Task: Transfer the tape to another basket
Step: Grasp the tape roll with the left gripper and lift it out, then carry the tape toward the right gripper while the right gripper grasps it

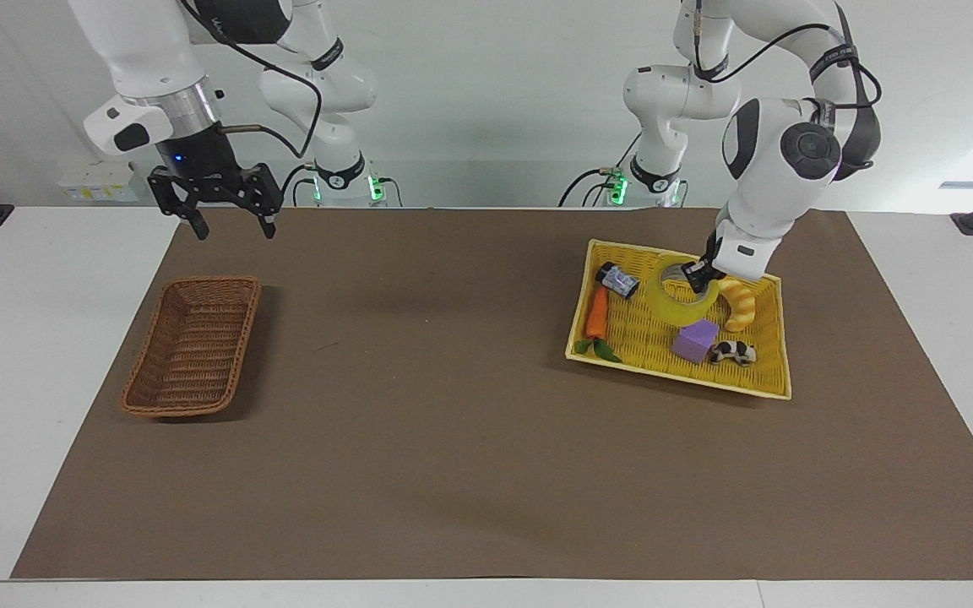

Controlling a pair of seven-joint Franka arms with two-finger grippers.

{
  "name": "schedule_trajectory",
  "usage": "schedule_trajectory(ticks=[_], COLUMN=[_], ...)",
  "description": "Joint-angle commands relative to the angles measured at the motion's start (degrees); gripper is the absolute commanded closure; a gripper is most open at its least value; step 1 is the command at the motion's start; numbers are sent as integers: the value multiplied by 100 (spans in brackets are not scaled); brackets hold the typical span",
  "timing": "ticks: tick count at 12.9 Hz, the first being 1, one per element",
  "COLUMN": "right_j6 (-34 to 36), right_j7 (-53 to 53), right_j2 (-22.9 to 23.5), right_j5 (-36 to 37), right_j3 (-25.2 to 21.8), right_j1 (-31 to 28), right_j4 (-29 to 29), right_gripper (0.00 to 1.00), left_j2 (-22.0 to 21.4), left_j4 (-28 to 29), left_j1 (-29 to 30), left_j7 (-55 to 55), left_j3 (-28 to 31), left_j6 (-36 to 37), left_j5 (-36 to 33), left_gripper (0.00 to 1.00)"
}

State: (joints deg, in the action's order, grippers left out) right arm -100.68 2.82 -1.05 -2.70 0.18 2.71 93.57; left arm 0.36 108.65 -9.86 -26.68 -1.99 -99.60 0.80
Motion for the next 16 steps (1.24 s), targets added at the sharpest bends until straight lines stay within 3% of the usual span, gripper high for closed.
schedule_trajectory(ticks=[1, 2, 6, 9, 14, 16], right_j6=[-224, -224, -600, -900, -1393, -1393], right_j7=[-36, 8, 550, 755, 106, -640], right_j2=[122, 166, 376, 596, 632, 623], right_j5=[-744, -1202, -1339, -1653, -2795, -3375], right_j3=[87, 105, 184, 193, 184, 184], right_j1=[-51, -42, 887, 1231, 1259, 1259], right_j4=[21, 12, 56, 82, 521, 696], right_gripper=[0, 0, 0, 0, 0, 0], left_j2=[149, 210, 219, 298, 552, 711], left_j4=[-449, -494, -485, -441, -432, -468], left_j1=[-287, -341, -1121, -1518, -2186, -2327], left_j7=[-30, -47, -48, -30, -424, -566], left_j3=[24, 15, -20, -29, -29, -29], left_j6=[336, 275, -496, -1375, -2368, -2852], left_j5=[479, 708, 1413, 1835, 2029, 2238], left_gripper=[100, 100, 100, 100, 100, 100])
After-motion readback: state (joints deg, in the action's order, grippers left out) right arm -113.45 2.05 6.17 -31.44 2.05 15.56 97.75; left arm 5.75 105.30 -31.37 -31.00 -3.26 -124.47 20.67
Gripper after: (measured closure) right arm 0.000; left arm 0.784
